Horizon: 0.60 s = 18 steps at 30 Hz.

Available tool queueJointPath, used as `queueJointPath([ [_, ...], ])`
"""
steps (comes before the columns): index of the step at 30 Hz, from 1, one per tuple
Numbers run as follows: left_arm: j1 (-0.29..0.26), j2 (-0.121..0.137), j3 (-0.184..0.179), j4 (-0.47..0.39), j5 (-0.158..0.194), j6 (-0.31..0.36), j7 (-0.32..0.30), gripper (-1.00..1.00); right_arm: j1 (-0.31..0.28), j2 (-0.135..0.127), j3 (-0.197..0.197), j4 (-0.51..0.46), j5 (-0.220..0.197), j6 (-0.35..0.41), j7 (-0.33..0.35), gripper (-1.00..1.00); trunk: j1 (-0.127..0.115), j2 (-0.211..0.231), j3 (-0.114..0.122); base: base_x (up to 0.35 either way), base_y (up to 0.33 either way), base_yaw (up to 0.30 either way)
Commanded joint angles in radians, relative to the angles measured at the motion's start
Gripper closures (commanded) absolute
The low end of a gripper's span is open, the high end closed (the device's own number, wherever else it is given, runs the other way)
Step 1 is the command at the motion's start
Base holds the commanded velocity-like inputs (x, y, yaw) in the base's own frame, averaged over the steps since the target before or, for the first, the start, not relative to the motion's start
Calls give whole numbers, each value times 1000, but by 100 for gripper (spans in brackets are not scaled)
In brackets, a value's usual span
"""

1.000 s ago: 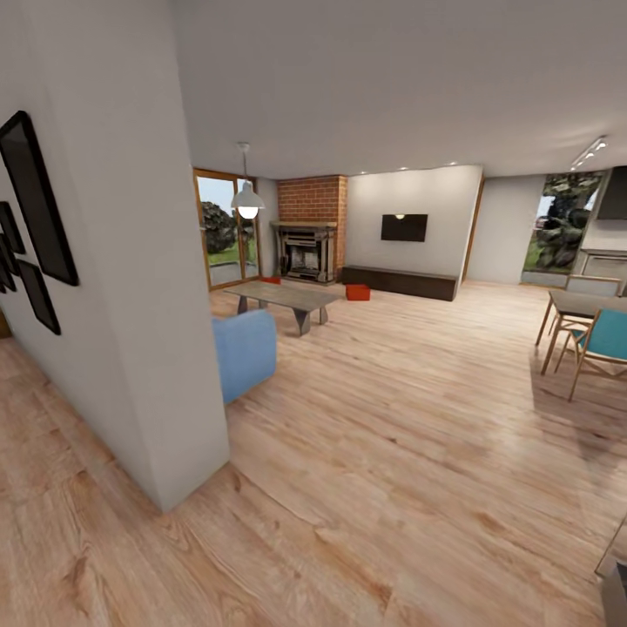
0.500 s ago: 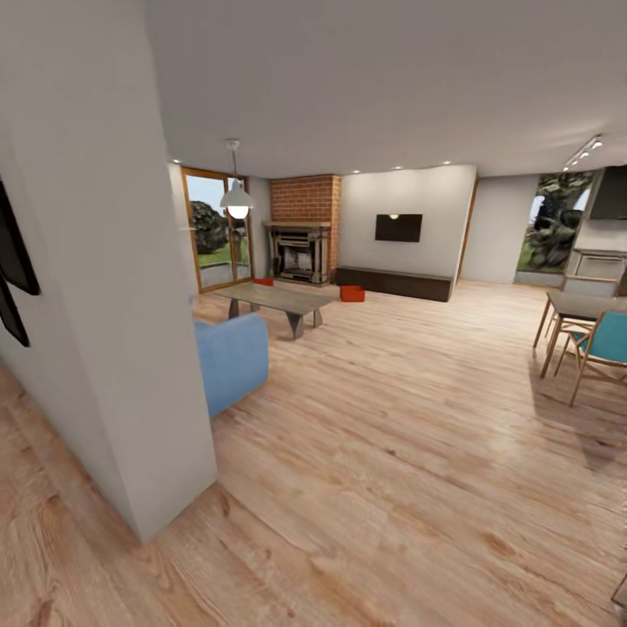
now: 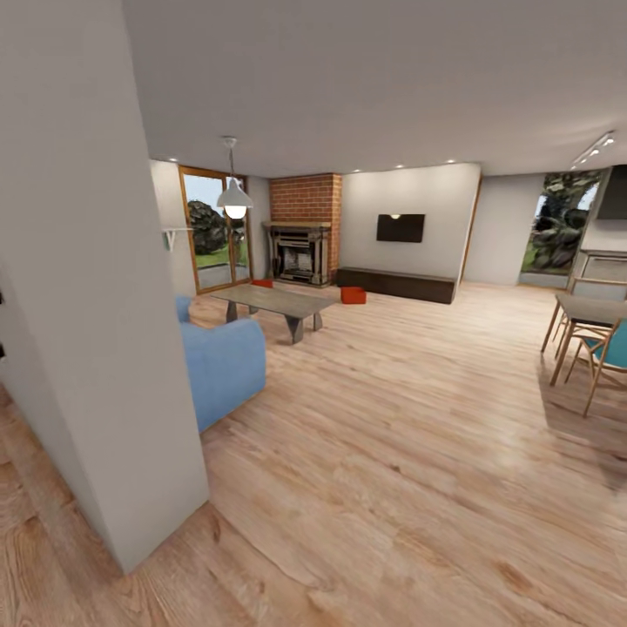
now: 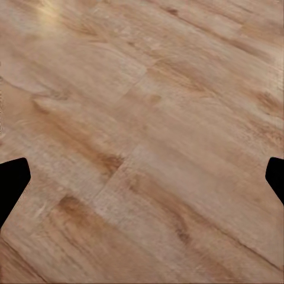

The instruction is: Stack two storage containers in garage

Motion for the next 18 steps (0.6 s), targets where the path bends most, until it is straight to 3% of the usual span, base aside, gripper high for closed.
queueJointPath([
  [1,-1,0,-3,1,6,-3,0,-100,1,0,1,-2,2,0,-3,-100,1,-1,-1,325,-103,236],
  [6,-1,0,-3,1,6,-3,0,-100,1,0,1,-2,2,0,-3,-100,1,-1,-1,325,-118,193],
  [18,-1,1,-3,1,6,-3,0,-100,1,0,1,-2,2,0,-3,-100,1,-1,-1,325,-142,16],
])
